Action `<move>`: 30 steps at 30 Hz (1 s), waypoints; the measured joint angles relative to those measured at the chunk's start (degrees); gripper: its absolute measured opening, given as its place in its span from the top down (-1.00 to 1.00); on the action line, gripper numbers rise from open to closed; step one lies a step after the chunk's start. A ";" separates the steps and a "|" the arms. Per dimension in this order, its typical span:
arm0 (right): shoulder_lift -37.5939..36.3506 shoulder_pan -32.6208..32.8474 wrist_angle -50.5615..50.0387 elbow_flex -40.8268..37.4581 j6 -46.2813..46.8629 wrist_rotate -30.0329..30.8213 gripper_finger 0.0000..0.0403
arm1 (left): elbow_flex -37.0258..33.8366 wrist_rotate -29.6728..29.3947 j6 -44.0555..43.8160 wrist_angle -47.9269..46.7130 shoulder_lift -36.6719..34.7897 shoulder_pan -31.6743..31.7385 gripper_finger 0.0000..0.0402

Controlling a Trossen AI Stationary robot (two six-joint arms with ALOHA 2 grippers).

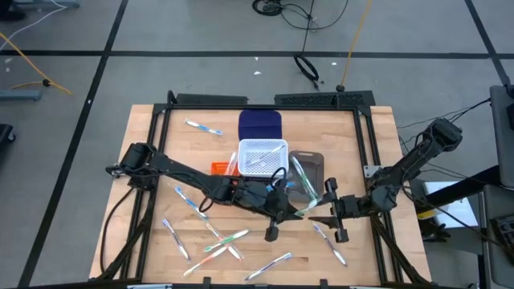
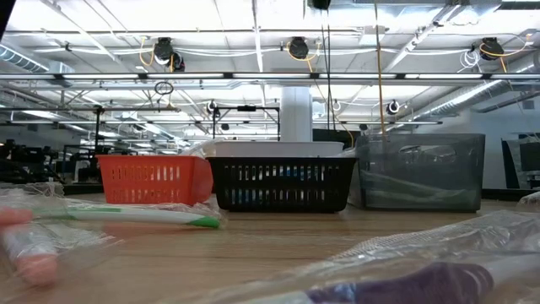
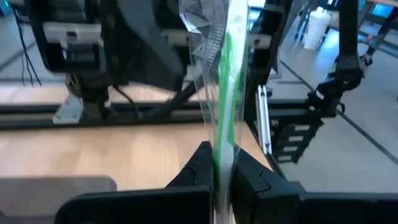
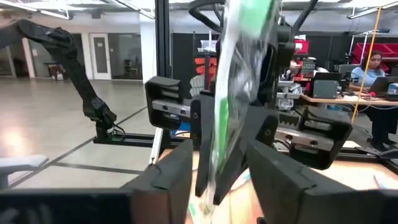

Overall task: Pick & Place Toothbrushes
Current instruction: Put the green toothbrush into the black bin

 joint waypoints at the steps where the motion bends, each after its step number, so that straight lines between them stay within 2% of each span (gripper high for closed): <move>1: 0.00 -0.20 0.11 0.00 0.00 -0.01 0.23 | 0.00 -0.07 0.19 0.62 0.00 0.00 0.95; 6: 0.47 -2.07 1.54 0.00 0.18 -0.50 0.09 | 0.00 -1.30 0.69 2.17 0.00 0.04 0.95; 9: 2.24 -3.64 4.73 0.00 -0.14 -4.88 0.05 | 0.00 -3.34 1.65 2.32 0.00 0.07 0.95; 18: 6.54 -7.53 12.79 0.00 -2.57 -7.52 0.13 | 0.00 -3.65 1.97 2.54 0.00 0.11 0.95; 23: 6.75 -7.70 13.09 0.00 -3.22 -8.41 0.34 | 0.00 -5.11 2.54 2.52 0.00 0.11 0.93; 26: 6.75 -7.70 12.83 0.00 -3.05 -10.44 0.58 | 0.00 -5.02 2.40 2.50 0.00 0.40 0.90; 28: 6.75 -7.73 12.74 0.00 -3.14 -10.35 0.82 | 0.02 -4.62 2.06 2.16 0.00 0.54 0.90; 30: 6.75 -7.74 12.48 -0.02 -3.93 -10.11 0.92 | 0.02 -4.61 2.04 1.49 0.00 0.61 0.89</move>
